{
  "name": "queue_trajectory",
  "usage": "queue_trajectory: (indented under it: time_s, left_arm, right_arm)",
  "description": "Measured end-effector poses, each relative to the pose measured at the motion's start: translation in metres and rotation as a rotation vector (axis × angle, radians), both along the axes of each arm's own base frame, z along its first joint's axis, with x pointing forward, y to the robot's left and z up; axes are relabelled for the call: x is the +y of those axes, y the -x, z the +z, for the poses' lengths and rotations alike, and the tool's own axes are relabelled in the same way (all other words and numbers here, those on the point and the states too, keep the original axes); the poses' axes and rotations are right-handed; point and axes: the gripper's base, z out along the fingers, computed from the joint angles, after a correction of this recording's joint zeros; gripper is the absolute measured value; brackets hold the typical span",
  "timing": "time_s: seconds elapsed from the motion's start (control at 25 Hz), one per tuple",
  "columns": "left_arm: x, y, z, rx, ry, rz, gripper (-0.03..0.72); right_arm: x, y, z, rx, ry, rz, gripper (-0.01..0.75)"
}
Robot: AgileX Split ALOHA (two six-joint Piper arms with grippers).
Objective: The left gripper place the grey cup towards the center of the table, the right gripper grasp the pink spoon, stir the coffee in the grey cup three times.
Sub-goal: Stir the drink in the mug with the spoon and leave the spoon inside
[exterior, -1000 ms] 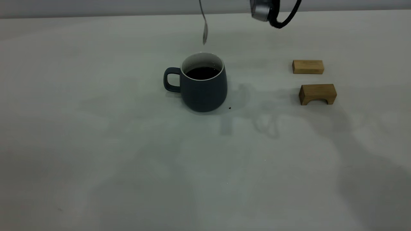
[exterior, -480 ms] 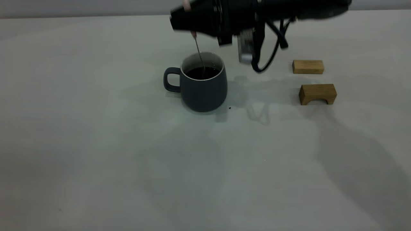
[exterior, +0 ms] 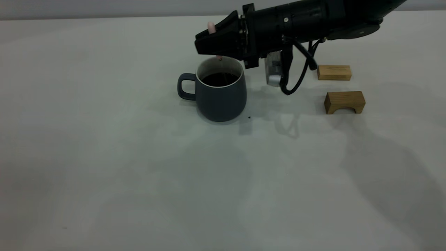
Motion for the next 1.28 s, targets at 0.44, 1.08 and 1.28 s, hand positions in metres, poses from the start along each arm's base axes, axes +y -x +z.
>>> queue_trajectory:
  time_s: [0.44, 1.08, 1.28]
  left_arm:
    - [0.000, 0.000, 0.000, 0.000, 0.000, 0.000, 0.519]
    - [0.000, 0.000, 0.000, 0.000, 0.000, 0.000, 0.519]
    - [0.000, 0.000, 0.000, 0.000, 0.000, 0.000, 0.519]
  right_arm:
    - [0.019, -0.016, -0.009, -0.104, -0.027, 0.024, 0.105]
    - [-0.020, -0.022, -0.005, -0.136, 0.111, 0.136, 0.105]
    - [-0.015, -0.019, -0.001, -0.109, 0.141, 0.172, 0.105]
